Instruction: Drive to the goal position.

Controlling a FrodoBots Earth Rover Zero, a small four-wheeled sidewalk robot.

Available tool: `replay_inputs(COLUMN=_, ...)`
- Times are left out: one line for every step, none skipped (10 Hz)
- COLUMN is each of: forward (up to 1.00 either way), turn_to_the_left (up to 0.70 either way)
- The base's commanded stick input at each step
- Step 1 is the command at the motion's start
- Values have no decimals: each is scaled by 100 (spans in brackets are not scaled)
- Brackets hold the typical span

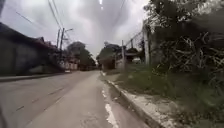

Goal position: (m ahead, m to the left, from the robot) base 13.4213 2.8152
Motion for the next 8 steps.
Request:
replay_inputs(forward=70, turn_to_the_left=2)
replay_inputs(forward=70, turn_to_the_left=2)
replay_inputs(forward=70, turn_to_the_left=2)
replay_inputs(forward=70, turn_to_the_left=2)
replay_inputs(forward=70, turn_to_the_left=2)
replay_inputs(forward=70, turn_to_the_left=2)
replay_inputs(forward=70, turn_to_the_left=25)
replay_inputs(forward=70, turn_to_the_left=35)
